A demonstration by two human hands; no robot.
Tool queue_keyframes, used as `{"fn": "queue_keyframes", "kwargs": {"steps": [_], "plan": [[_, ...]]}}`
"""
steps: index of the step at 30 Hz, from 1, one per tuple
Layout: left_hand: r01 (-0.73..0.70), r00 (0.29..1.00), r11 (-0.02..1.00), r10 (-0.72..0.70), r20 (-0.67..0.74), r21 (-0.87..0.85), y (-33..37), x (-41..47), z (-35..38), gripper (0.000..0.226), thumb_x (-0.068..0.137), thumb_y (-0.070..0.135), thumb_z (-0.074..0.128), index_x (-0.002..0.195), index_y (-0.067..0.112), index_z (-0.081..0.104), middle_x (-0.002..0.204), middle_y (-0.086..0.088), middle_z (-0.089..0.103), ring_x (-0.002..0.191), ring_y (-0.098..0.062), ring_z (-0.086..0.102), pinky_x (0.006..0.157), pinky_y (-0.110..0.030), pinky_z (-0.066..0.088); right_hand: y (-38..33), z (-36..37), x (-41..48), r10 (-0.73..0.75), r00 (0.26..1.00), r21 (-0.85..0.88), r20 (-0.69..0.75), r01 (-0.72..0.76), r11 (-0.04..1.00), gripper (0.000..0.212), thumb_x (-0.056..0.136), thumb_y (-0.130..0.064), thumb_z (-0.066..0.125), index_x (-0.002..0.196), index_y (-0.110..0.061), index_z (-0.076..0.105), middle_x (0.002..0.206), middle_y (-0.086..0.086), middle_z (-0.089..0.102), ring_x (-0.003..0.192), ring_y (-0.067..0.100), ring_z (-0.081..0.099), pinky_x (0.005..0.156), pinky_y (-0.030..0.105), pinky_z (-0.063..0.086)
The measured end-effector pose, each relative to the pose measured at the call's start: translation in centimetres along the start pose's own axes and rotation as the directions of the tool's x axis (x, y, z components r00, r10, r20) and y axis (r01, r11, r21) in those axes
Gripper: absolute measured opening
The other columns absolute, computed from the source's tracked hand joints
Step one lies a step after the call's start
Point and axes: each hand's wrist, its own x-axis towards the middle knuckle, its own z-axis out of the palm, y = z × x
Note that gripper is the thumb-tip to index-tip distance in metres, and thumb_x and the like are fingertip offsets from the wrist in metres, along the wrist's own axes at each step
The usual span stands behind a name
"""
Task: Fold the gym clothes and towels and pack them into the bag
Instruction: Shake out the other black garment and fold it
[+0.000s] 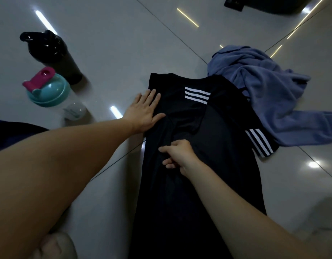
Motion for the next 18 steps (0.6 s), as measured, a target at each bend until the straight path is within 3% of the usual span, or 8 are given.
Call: {"fn": "queue_keyframes", "kwargs": {"steps": [2,4,8,10,12,16,18], "plan": [[0.013,1.000,1.000,-0.013,0.013,0.001,0.3,0.0,-0.2,0.085,0.098,0.071,0.006,0.162,0.016,-0.003,0.170,-0.009,-0.004,0.156,-0.025,-0.004,0.127,-0.046,0.002,0.6,0.3,0.1,0.015,0.998,-0.099,0.064,-0.008,0.995,0.075,0.086,-0.018,0.077,0.149,-0.002,0.040,0.113,0.014,0.066,0.046,0.008,0.055,0.038,0.020,0.040],[0.023,1.000,1.000,-0.023,0.017,0.006,0.2,0.0,-0.2,0.085,0.097,0.072,0.004,0.162,0.018,-0.005,0.170,-0.009,-0.004,0.156,-0.025,-0.004,0.126,-0.047,0.002,1.4,-0.2,0.2,0.055,0.991,-0.206,0.121,-0.029,0.978,0.072,0.081,-0.023,0.081,0.142,-0.003,0.049,0.111,0.011,0.069,0.050,0.008,0.051,0.038,0.020,0.037],[0.036,0.999,0.999,-0.036,0.017,0.012,-0.1,0.0,-0.3,0.086,0.096,0.075,0.003,0.162,0.019,-0.005,0.170,-0.009,-0.004,0.156,-0.025,-0.003,0.126,-0.048,0.002,3.1,-2.0,-1.5,0.165,0.963,-0.351,0.213,-0.082,0.933,0.030,0.081,-0.023,0.082,0.095,-0.012,0.058,0.081,0.002,0.062,0.049,0.007,0.047,0.040,0.022,0.037],[0.038,0.999,0.999,-0.039,0.025,0.026,-0.1,0.1,-0.6,0.086,0.096,0.075,0.003,0.162,0.020,-0.006,0.170,-0.009,-0.005,0.156,-0.026,-0.004,0.126,-0.049,0.001,4.3,-2.4,-2.6,0.203,0.949,-0.414,0.239,-0.090,0.906,0.026,0.084,-0.021,0.081,0.085,-0.015,0.055,0.063,0.000,0.056,0.042,0.007,0.044,0.040,0.022,0.035],[0.060,0.997,0.997,-0.062,0.038,0.046,0.0,0.0,-0.9,0.086,0.096,0.075,0.003,0.162,0.020,-0.006,0.170,-0.010,-0.005,0.156,-0.026,-0.004,0.126,-0.049,0.000,5.9,-2.4,-3.5,0.225,0.947,-0.484,0.227,-0.091,0.870,0.026,0.088,-0.022,0.077,0.088,-0.013,0.053,0.060,0.001,0.054,0.036,0.006,0.043,0.039,0.022,0.035],[0.117,0.993,0.993,-0.117,0.004,0.027,2.0,-2.0,-1.2,0.084,0.099,0.068,0.009,0.162,0.013,0.001,0.169,-0.014,-0.001,0.156,-0.029,0.000,0.126,-0.048,0.002,8.6,-2.3,-5.4,0.241,0.937,-0.521,0.253,-0.078,0.850,0.039,0.090,-0.024,0.076,0.110,-0.011,0.044,0.085,0.010,0.059,0.037,0.006,0.054,0.037,0.021,0.041],[0.060,0.998,0.998,-0.061,-0.035,-0.024,4.1,-4.3,-0.6,0.080,0.102,0.062,0.015,0.162,0.009,0.008,0.169,-0.014,0.004,0.156,-0.028,0.003,0.127,-0.046,0.004,10.0,-2.1,-6.2,0.227,0.935,-0.534,0.273,-0.049,0.844,0.039,0.089,-0.024,0.077,0.106,-0.009,0.045,0.079,0.008,0.059,0.036,0.006,0.053,0.038,0.022,0.041]]}}
